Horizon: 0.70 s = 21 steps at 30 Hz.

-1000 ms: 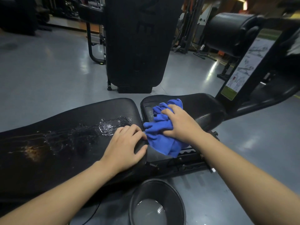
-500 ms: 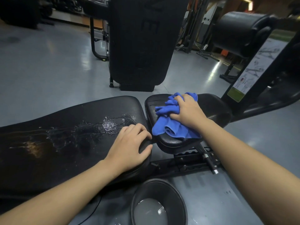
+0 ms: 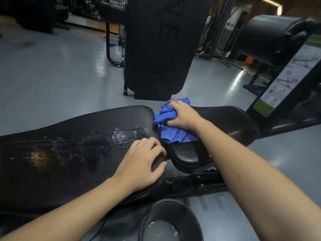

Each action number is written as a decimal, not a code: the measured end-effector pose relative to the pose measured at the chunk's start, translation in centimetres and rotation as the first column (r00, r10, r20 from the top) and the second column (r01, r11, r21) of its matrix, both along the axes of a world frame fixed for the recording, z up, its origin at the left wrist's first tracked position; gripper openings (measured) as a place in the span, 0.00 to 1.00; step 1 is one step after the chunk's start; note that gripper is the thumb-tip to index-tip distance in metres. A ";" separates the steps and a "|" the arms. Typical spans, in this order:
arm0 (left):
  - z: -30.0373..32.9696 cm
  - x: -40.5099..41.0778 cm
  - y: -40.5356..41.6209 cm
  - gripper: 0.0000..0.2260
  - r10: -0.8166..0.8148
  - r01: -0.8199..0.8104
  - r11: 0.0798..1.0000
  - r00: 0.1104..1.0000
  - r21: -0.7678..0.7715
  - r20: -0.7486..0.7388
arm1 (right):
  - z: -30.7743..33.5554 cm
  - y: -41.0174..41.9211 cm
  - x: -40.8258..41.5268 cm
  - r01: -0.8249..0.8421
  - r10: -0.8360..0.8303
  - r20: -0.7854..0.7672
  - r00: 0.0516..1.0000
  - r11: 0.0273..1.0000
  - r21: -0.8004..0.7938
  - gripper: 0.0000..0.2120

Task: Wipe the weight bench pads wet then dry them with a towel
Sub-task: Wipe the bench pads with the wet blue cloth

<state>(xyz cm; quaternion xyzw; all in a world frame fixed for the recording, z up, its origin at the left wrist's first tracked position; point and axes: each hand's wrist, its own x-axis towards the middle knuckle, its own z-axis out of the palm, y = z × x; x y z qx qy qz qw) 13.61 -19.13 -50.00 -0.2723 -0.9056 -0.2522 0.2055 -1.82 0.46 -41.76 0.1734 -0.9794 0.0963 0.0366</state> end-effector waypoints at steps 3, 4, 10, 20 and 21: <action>-0.1 -0.1 0.0 0.10 0.001 -0.001 1.000 1.000 -0.006 -0.013 | 0.1 1.6 2.4 -0.082 0.083 0.017 0.996 0.994 -0.068 0.24; -0.1 -0.1 0.0 0.10 0.002 -0.002 1.000 1.000 -0.004 -0.018 | 0.1 2.4 3.3 -0.080 0.081 0.009 0.997 0.993 -0.086 0.25; -0.3 0.0 -0.2 0.11 0.003 -0.003 1.000 1.000 0.002 -0.027 | 1.5 7.8 6.6 0.069 -0.072 -0.051 0.996 0.995 -0.066 0.25; -0.2 0.0 -0.3 0.11 -0.005 0.005 1.000 1.000 0.009 -0.006 | 2.1 15.7 8.5 0.355 -0.401 -0.190 0.896 0.904 -0.237 0.22; -0.2 0.0 -0.4 0.11 -0.005 0.005 1.000 1.000 0.009 -0.006 | 1.7 15.4 8.6 0.369 -0.430 -0.218 0.876 0.889 -0.272 0.22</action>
